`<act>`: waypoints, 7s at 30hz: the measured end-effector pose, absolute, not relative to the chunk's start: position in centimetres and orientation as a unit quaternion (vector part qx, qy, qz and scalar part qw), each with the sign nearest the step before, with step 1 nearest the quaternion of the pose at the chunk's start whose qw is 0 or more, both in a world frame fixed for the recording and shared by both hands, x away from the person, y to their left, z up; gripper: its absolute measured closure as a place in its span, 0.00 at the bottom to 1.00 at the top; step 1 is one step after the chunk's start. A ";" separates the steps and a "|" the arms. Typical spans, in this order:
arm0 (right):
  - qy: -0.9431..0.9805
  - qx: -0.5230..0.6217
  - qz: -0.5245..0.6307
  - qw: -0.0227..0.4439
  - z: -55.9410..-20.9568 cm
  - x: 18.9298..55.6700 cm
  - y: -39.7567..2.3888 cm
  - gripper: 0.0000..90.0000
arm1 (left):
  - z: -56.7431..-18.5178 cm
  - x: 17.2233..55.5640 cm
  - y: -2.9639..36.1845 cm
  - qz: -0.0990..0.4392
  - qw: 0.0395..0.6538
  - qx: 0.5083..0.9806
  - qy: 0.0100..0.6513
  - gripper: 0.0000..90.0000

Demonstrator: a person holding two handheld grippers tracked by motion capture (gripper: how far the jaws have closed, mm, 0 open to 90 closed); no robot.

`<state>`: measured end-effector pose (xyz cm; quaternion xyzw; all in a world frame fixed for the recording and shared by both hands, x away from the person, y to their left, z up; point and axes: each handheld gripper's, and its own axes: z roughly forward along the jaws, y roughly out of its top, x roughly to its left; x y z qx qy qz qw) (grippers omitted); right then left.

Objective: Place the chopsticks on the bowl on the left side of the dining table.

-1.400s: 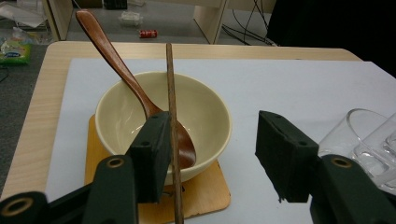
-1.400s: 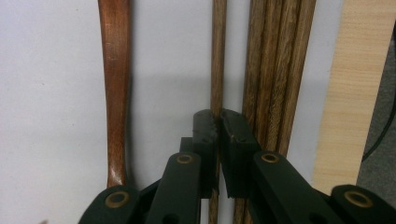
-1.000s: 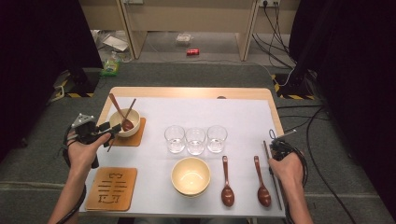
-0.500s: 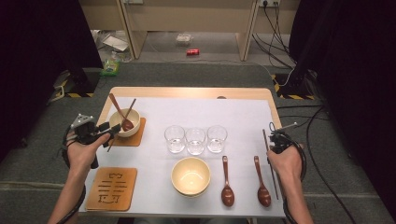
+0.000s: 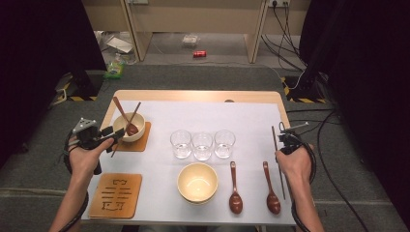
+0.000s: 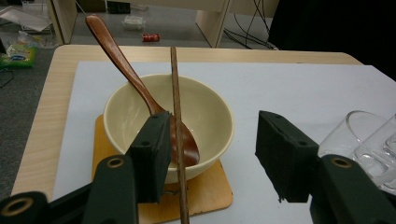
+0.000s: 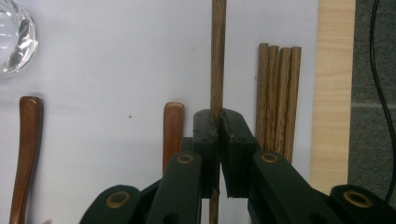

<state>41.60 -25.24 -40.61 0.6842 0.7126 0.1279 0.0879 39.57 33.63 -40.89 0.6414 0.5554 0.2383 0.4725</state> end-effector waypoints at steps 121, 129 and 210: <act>0.667 0.543 0.402 0.315 -36.8 46.8 -18.0 0.95 | -40.9 39.0 34.1 0.251 0.471 0.634 0.559 0.50; 0.666 0.537 0.410 0.317 -36.8 47.1 -17.3 0.95 | -40.9 38.9 34.0 0.252 0.471 0.634 0.559 0.50; 0.669 0.469 0.480 0.320 -36.4 49.0 -9.8 0.95 | -40.1 38.5 32.9 0.265 0.497 0.628 0.537 0.51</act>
